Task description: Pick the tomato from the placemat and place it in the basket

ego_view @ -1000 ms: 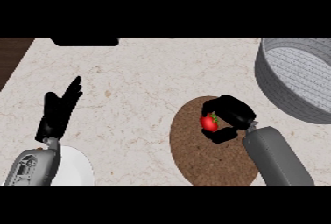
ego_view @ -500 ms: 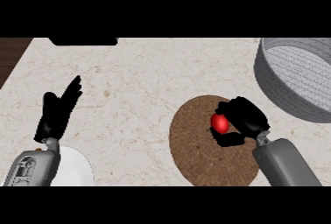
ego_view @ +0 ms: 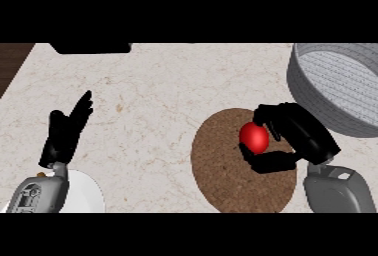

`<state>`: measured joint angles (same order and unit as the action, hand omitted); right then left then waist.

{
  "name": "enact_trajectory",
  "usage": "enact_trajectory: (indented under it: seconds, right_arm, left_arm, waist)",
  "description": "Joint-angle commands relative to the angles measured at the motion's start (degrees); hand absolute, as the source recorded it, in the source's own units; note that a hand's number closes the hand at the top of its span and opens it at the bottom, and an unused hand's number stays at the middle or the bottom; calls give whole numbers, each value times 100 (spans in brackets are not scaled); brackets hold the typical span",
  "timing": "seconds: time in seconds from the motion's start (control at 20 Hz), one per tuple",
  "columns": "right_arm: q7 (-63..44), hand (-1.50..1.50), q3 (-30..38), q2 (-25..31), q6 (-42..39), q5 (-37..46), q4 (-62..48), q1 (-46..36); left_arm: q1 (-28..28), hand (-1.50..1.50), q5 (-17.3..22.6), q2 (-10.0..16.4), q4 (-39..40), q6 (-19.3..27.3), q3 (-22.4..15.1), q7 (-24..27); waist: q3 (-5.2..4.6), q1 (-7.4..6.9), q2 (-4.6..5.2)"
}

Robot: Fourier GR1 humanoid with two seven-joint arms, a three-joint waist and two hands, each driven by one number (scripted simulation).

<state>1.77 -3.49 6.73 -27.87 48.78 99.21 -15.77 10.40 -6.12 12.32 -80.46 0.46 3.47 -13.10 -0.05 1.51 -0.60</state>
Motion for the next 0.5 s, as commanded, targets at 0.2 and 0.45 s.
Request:
enact_trajectory:
  seconds: [0.2,0.45]
  right_arm:
    - [-2160,150,1376,-658,-1185,-1849,1986,-1025]
    - [-3830,150,2343,-353,-1865,-2868,2225,-2323]
  left_arm:
    - [-18,0,80,105,106,-163,84,50]
    - [136,0,-42,-75,-73,12,-47,-184]
  waist:
    - [-7,-8,-1]
    - [-2,-57,11]
